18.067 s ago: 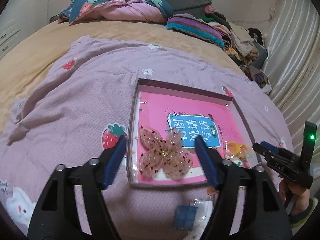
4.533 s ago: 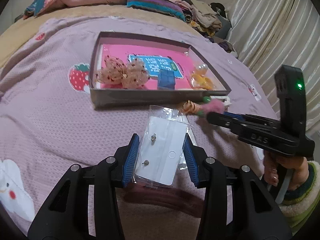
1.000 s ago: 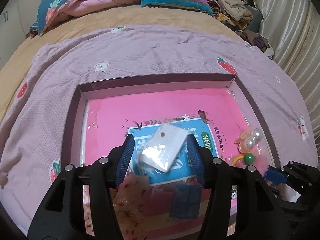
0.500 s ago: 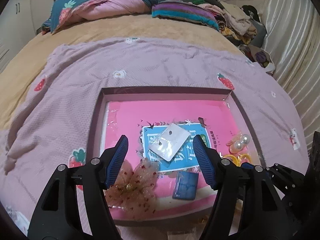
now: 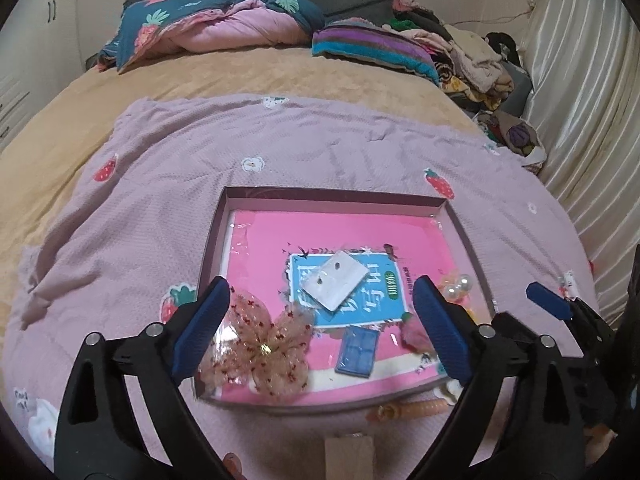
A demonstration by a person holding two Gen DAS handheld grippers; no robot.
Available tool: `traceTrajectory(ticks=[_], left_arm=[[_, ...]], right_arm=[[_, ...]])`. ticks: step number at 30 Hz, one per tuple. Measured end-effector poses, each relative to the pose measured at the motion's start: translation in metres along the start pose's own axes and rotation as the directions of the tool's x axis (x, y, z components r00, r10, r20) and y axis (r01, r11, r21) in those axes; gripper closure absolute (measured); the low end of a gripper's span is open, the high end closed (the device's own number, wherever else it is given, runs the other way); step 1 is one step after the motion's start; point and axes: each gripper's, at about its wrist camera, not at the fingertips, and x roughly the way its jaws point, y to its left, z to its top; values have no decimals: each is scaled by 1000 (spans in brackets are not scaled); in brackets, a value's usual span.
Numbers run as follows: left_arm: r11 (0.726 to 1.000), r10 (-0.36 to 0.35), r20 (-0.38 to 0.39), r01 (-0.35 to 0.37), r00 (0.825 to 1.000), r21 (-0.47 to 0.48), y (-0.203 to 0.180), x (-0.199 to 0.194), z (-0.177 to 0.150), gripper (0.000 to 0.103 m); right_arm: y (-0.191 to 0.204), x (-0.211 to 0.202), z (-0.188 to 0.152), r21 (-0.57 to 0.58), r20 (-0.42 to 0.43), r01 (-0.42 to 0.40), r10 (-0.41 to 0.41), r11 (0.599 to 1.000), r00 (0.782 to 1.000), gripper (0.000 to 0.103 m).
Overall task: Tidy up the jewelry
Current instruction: 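Withdraw both tools from the tray toward the remaining items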
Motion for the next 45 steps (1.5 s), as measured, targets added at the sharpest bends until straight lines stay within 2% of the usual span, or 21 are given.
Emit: traceTrajectory(ticks=[2,7,24,33,40,45], left_arm=[[1000,-4,7,4,1000,2,-2,-7,-1,12],[1000,0,33,0,999,7,-4,-26,-5,10],[1000,8,116,-6,993,-11,4,-86,-22,10],[1000,-17,123,19,992,-20,10,-101,-38,10],[999,-29,123,32,992,-21,16,-111,-55,10],[1000,13,132,-15,991,10,14,-117,-71,10]], right_arm=[[-1,-8,3,1,20,0,0,1000,1000,12],[-1,-29,8,-10,74,25,-24,1000,997,10],[4,-86,9,-25,185,45,-39,999,982,10],[10,-107,2,-22,201,53,-48,998,978,10],[20,-117,-15,-35,178,57,-50,998,983,10],[23,-121,-27,-23,151,26,-23,999,988,10]])
